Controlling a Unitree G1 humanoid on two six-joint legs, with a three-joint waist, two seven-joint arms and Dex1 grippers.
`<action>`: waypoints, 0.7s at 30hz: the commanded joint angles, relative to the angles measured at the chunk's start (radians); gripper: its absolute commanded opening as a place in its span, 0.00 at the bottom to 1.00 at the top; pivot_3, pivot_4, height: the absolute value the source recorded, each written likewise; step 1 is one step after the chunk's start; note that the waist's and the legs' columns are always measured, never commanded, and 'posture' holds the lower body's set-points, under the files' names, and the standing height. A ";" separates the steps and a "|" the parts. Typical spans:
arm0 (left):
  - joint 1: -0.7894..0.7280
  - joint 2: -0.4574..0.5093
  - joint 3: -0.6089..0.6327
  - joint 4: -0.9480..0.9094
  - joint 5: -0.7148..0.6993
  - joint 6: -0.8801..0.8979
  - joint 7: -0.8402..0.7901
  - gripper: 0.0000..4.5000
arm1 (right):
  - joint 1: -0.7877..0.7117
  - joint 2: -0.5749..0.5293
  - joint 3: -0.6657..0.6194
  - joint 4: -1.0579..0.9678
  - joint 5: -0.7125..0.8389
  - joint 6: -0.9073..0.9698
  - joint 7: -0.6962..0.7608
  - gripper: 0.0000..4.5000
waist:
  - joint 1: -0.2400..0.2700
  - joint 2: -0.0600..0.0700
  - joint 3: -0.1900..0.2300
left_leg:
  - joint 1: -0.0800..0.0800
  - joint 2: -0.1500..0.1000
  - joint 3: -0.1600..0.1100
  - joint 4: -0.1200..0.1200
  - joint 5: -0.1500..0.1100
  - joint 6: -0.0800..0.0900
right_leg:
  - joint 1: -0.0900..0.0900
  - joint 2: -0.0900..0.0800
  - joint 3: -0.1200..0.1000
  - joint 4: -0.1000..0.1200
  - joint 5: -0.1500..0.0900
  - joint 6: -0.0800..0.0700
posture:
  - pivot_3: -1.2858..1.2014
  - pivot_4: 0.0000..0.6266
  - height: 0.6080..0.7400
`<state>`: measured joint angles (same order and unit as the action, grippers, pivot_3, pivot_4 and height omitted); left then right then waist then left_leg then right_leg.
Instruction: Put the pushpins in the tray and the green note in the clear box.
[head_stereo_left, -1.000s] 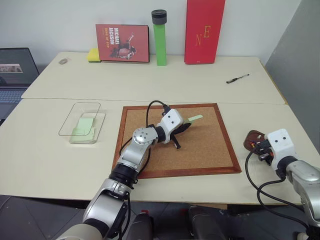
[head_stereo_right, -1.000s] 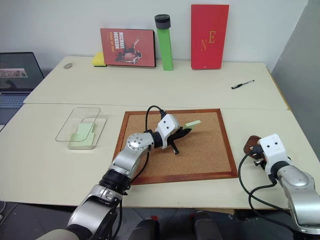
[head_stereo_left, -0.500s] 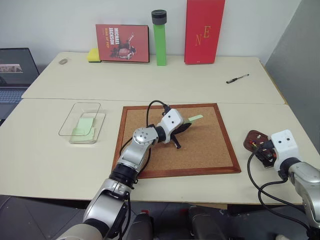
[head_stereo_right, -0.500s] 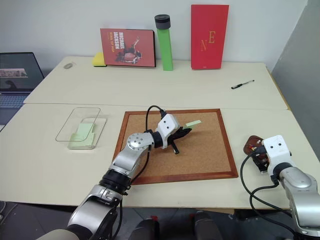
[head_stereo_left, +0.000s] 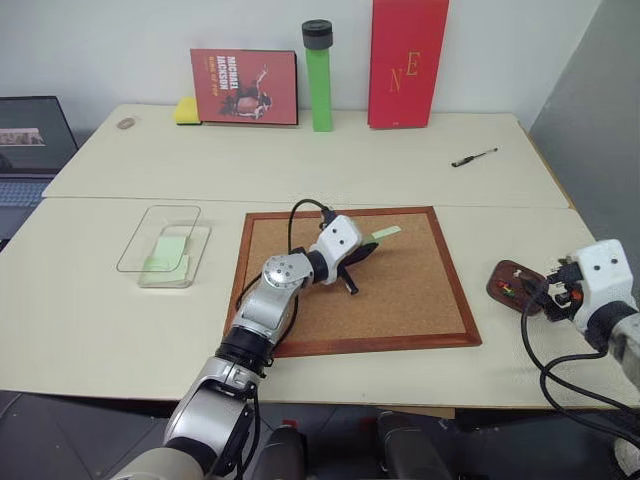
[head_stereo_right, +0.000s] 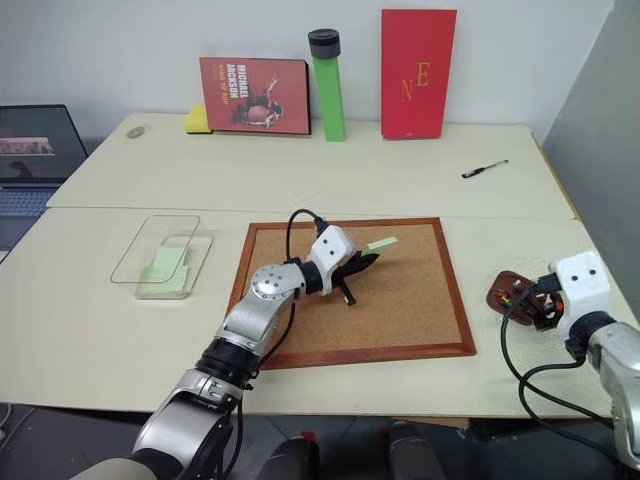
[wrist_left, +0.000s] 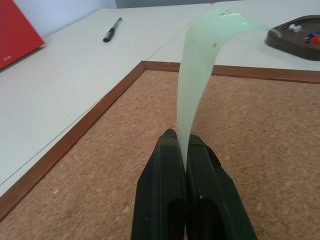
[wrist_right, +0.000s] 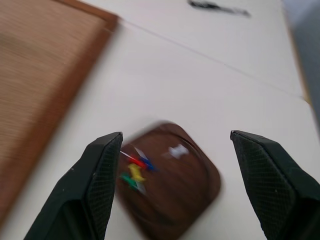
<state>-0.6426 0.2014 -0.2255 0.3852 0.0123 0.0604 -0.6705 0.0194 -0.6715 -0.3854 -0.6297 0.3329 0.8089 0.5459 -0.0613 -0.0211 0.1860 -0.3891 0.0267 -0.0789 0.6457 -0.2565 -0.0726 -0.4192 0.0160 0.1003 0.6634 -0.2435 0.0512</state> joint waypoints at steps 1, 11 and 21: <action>-0.012 0.030 0.067 -0.121 0.019 0.058 0.099 0.00 | -0.131 0.038 0.134 -0.114 0.118 -0.045 0.060 0.82 | -0.004 0.000 0.000 | 0.001 0.000 0.000 0.000 0.000 0.000 | 0.001 0.000 0.000 0.000 0.000 0.000 | 0.52 0.24 1.00; 0.133 0.194 0.246 -0.497 0.088 0.265 0.282 0.00 | -0.475 0.129 0.442 0.093 0.134 -0.131 0.178 0.82 | 0.001 -0.002 0.001 | 0.006 0.001 -0.001 -0.001 0.000 0.000 | 0.006 -0.001 -0.002 -0.002 0.000 0.000 | 0.52 0.24 1.00; 0.398 0.392 0.409 -0.720 0.097 0.332 0.261 0.00 | -0.611 0.192 0.555 0.277 0.118 -0.240 0.290 0.82 | 0.008 -0.002 0.001 | 0.006 0.001 -0.001 -0.001 0.000 0.000 | 0.006 -0.001 -0.003 -0.002 0.000 -0.001 | 0.52 0.24 1.00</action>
<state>-0.2448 0.5703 0.1186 -0.2746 0.0917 0.3874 -0.4432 -0.5664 -0.4868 0.1724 -0.3518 0.4502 0.6014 0.8106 -0.0536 -0.0235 0.1875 -0.3835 0.0281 -0.0803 0.6450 -0.2567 -0.0728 -0.4136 0.0148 0.0969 0.6618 -0.2439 0.0503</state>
